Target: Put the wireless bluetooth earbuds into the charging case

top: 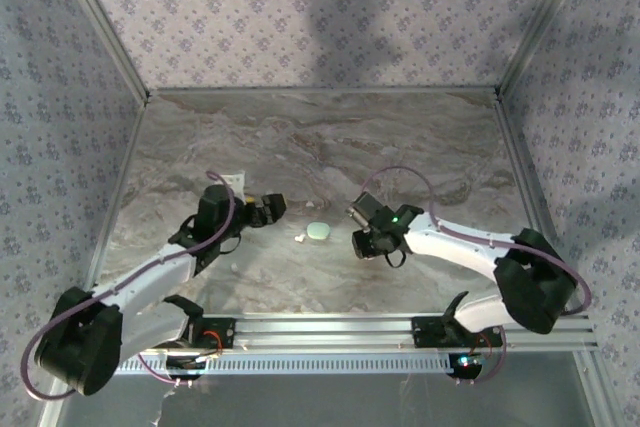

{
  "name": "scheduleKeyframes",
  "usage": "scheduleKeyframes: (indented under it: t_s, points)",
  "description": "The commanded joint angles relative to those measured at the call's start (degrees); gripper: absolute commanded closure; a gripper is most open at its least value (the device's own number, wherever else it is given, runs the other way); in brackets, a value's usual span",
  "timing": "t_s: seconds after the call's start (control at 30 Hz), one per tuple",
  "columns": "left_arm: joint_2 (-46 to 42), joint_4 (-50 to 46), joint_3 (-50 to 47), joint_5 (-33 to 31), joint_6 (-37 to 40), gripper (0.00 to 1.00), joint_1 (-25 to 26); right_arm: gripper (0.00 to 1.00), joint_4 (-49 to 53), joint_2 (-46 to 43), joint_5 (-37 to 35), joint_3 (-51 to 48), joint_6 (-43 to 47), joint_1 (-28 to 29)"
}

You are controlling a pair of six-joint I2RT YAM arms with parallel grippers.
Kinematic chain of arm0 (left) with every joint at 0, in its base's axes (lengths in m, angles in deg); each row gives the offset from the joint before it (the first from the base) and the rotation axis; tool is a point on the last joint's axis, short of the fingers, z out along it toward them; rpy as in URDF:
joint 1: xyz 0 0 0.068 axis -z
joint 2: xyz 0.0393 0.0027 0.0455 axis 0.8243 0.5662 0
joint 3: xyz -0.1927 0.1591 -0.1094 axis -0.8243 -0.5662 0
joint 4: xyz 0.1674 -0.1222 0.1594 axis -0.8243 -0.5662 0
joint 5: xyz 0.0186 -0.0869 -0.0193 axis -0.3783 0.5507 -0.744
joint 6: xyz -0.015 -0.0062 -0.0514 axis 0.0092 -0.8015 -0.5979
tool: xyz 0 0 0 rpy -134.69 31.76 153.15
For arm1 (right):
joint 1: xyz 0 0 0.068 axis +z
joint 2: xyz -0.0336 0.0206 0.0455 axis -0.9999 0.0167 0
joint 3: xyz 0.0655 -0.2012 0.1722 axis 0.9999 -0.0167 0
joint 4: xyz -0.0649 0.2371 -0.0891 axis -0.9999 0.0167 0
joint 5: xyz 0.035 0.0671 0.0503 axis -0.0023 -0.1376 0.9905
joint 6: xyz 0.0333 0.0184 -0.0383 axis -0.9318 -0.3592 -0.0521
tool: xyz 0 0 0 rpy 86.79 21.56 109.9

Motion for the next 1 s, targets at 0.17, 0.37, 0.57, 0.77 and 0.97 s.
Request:
scheduleKeyframes:
  t_s: [0.17,0.37,0.57,0.77,0.97]
  points:
    - [13.72,10.64,7.96,12.16,-0.89,0.43,10.88,0.61,-5.31,-7.16,15.22,-2.25,-0.54,-10.06]
    - [23.61,10.87,13.91,18.59,-0.43,0.78,15.53,0.62,-7.86,-9.94,23.21,-3.62,-1.87,-15.44]
    - [27.22,12.94,15.66,23.71,-1.78,0.8,16.11,0.63,-10.77,-11.62,28.41,-5.37,-3.66,-18.25]
    - [30.54,16.39,16.7,28.2,-4.57,0.7,16.08,0.64,-12.24,-11.91,30.48,-5.58,-4.64,-19.46]
    - [31.92,17.57,17.25,30.15,-5.57,0.59,16.03,0.65,-13.65,-11.4,31.71,-5.31,-5.53,-20.0]
